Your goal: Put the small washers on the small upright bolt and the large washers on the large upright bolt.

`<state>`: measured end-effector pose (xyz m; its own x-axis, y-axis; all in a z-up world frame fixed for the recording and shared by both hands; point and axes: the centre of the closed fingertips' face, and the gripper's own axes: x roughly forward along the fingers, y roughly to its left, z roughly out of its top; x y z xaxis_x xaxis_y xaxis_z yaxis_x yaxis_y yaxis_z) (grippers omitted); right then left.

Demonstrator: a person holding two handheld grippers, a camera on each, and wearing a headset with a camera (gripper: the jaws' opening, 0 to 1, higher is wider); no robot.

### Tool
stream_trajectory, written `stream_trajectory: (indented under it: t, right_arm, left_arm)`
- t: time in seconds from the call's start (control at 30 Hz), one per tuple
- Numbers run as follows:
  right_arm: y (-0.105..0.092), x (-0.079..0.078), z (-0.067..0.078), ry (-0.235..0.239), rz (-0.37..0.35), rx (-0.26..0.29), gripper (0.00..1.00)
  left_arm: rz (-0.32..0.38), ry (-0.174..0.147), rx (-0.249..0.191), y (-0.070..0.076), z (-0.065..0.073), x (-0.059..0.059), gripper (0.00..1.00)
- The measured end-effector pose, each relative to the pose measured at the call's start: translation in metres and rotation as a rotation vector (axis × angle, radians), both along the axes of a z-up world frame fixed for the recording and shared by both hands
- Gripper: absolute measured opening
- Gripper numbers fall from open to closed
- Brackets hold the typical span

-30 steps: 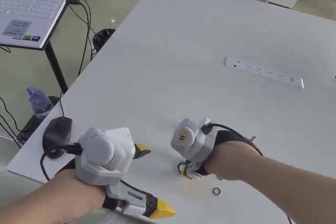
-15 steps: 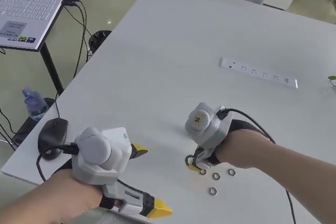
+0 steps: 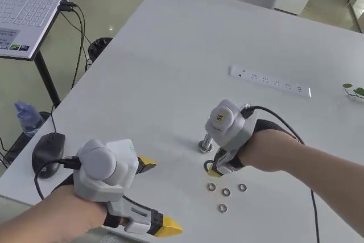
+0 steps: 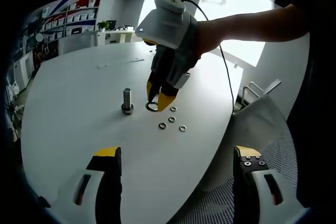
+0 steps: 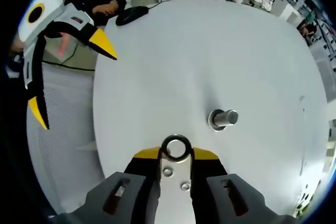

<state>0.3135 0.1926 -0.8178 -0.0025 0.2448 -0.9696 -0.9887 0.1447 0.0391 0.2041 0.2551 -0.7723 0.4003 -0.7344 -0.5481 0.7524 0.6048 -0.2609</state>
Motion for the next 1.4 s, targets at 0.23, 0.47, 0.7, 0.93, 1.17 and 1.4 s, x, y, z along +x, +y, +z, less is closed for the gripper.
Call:
stream_trajectory:
  t: [0.23,0.47,0.7,0.93,1.17,1.4]
  right_arm:
    - [-0.006,0.013,0.013,-0.013,-0.017,-0.002,0.19]
    - [-0.005,0.027,0.024,-0.029,-0.033,0.010,0.19]
    - [-0.004,0.043,0.031,-0.041,-0.046,0.014,0.19]
    - [0.001,0.054,0.036,-0.047,-0.056,0.026,0.19]
    - [0.007,0.059,0.033,-0.053,-0.051,0.018,0.19]
    - [0.011,0.060,0.033,-0.057,-0.059,0.016,0.19]
  left_arm:
    - [-0.002,-0.003,0.006,0.000,-0.001,0.001,0.88]
    - [0.000,-0.011,0.012,0.003,0.000,0.003,0.89]
    - [-0.003,-0.016,0.021,0.005,-0.001,0.003,0.89]
    - [-0.017,-0.026,0.040,0.005,-0.004,0.002,0.89]
    - [-0.020,-0.022,0.048,0.006,-0.006,0.002,0.89]
    - [-0.028,-0.023,0.063,0.008,-0.008,0.001,0.89]
